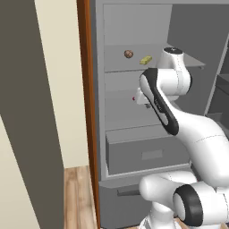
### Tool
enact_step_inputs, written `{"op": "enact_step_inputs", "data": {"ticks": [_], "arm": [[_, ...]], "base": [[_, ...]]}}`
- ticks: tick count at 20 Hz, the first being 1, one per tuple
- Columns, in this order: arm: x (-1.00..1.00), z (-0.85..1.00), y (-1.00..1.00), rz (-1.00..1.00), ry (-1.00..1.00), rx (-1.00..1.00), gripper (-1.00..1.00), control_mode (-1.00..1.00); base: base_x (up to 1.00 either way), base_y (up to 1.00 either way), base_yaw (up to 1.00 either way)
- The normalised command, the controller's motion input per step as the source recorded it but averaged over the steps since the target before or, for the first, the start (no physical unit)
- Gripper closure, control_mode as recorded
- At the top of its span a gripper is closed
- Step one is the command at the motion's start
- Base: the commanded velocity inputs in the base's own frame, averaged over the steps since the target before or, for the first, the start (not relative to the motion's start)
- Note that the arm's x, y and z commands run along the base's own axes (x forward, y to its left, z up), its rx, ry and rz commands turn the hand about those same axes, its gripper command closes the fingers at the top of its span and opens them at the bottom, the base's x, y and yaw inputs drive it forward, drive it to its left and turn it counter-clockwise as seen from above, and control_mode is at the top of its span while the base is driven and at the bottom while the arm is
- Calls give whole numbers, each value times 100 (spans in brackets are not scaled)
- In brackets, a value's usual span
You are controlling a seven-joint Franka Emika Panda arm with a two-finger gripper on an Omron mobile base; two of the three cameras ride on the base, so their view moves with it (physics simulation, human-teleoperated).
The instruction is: Pick the egg and butter from the fridge and place them by the bowl for mixing.
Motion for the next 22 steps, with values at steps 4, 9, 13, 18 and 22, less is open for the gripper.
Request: {"op": "enact_step_inputs", "data": {"ticks": [4, 9, 13, 18, 22], "arm": [[0, -2, -11, 0, -2, 1, -100, -100], [0, 23, -20, 0, -13, 10, -100, -100], [0, 48, -1, -8, -5, 1, -100, -100], [0, 51, 0, -22, 0, -2, -100, -100], [-3, 31, 0, -25, -9, 0, -100, -100]], "base": [[0, 0, 0], [0, 0, 0], [0, 0, 0], [0, 0, 0], [0, 0, 0]]}}
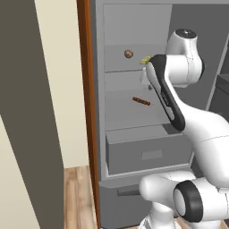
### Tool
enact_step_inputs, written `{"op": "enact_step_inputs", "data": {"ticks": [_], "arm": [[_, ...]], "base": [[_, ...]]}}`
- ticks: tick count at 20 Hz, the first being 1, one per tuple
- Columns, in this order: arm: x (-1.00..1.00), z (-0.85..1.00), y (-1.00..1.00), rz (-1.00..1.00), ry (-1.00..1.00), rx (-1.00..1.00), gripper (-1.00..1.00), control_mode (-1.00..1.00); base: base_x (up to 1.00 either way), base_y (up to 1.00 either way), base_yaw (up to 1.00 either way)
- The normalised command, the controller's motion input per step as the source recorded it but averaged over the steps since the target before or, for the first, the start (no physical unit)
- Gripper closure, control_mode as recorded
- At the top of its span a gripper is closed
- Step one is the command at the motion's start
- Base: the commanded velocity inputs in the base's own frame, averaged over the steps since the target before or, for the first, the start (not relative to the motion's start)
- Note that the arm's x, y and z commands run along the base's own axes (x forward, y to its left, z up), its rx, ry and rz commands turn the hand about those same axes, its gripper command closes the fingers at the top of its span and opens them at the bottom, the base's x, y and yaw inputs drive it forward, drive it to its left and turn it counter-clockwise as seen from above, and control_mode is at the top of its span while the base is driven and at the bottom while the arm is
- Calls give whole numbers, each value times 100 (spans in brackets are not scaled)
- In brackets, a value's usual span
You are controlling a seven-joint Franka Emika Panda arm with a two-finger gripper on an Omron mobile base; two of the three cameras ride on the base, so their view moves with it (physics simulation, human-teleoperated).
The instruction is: Pick the egg and butter from the fridge and place them by the bowl for mixing.
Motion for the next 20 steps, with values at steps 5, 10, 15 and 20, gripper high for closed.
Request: {"op": "enact_step_inputs", "data": {"ticks": [5, 10, 15, 20], "arm": [[-1, 37, 0, -22, -20, 0, -100, -100], [-1, 13, -3, -8, -12, 0, -100, -100], [5, 4, -4, 0, 0, 0, -100, -100], [26, 15, -23, 0, 0, 0, -100, -100]], "base": [[0, 0, 0], [0, 0, 0], [0, 0, 0], [0, 0, 0]]}}
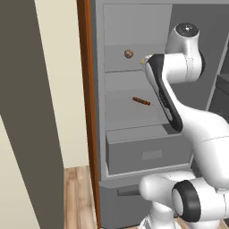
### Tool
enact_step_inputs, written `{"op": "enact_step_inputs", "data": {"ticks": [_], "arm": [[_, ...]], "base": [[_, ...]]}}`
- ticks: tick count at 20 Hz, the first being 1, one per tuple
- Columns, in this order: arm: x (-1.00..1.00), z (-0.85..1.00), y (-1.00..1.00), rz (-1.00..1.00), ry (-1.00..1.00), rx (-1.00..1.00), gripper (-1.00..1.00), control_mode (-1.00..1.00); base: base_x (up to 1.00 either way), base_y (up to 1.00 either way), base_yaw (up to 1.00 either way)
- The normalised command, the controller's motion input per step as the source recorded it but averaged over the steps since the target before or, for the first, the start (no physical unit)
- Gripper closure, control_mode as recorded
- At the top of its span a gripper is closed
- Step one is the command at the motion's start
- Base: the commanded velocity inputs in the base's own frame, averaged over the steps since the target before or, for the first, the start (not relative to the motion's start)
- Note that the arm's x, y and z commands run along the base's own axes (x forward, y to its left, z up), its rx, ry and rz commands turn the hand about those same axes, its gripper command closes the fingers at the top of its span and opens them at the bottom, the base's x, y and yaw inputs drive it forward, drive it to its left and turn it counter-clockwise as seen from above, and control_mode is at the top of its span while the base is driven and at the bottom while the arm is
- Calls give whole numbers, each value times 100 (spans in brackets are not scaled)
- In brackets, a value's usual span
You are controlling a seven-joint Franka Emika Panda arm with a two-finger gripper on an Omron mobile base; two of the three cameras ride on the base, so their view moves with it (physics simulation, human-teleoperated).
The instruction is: Pick the egg and butter from the fridge and place them by the bowl for mixing.
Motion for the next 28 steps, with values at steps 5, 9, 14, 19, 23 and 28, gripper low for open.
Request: {"op": "enact_step_inputs", "data": {"ticks": [5, 9, 14, 19, 23, 28], "arm": [[51, 16, -24, 0, 0, 0, -100, -100], [65, 13, -16, 0, 0, 0, -100, -100], [52, 3, -5, 4, -8, 0, -100, -100], [36, -1, -5, 10, -10, 0, -100, -100], [43, -1, -18, 10, 0, 0, -100, -100], [51, -9, -8, 7, 0, -1, -100, -100]], "base": [[0, 0, 0], [0, 0, 0], [0, 0, 0], [0, 0, 0], [0, 0, 0], [0, 0, 0]]}}
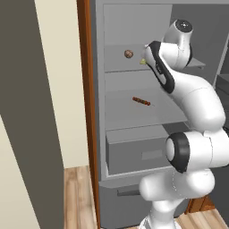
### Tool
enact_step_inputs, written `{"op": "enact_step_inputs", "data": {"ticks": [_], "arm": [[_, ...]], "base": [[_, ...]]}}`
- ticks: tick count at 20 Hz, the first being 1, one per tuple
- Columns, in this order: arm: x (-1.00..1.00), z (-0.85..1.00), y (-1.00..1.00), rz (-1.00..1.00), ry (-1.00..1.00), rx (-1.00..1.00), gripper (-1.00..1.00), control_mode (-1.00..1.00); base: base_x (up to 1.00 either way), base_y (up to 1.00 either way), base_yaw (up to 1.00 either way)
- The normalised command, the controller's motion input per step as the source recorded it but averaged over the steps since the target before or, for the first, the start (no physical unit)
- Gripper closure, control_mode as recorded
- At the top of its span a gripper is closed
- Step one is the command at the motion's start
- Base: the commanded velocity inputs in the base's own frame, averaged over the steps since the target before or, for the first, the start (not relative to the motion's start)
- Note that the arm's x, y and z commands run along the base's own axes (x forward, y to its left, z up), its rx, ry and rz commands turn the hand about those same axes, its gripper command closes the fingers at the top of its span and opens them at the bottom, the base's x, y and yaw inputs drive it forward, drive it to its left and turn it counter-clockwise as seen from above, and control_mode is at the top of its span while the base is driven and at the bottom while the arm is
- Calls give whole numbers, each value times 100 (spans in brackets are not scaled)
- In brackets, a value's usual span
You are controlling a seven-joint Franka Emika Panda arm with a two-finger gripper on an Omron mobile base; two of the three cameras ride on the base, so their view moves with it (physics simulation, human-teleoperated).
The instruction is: Pick the egg and butter from the fridge and place them by the bowl for mixing.
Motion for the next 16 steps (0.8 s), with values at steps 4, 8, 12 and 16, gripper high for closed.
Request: {"op": "enact_step_inputs", "data": {"ticks": [4, 8, 12, 16], "arm": [[54, -1, -6, 4, 0, 0, -100, -100], [57, 0, -1, 2, 0, 0, -100, -100], [57, -3, 0, 0, 0, -2, -100, -100], [46, -9, 0, 0, 0, -6, -100, -100]], "base": [[0, 0, 0], [0, 0, 0], [0, 0, 0], [0, 0, 0]]}}
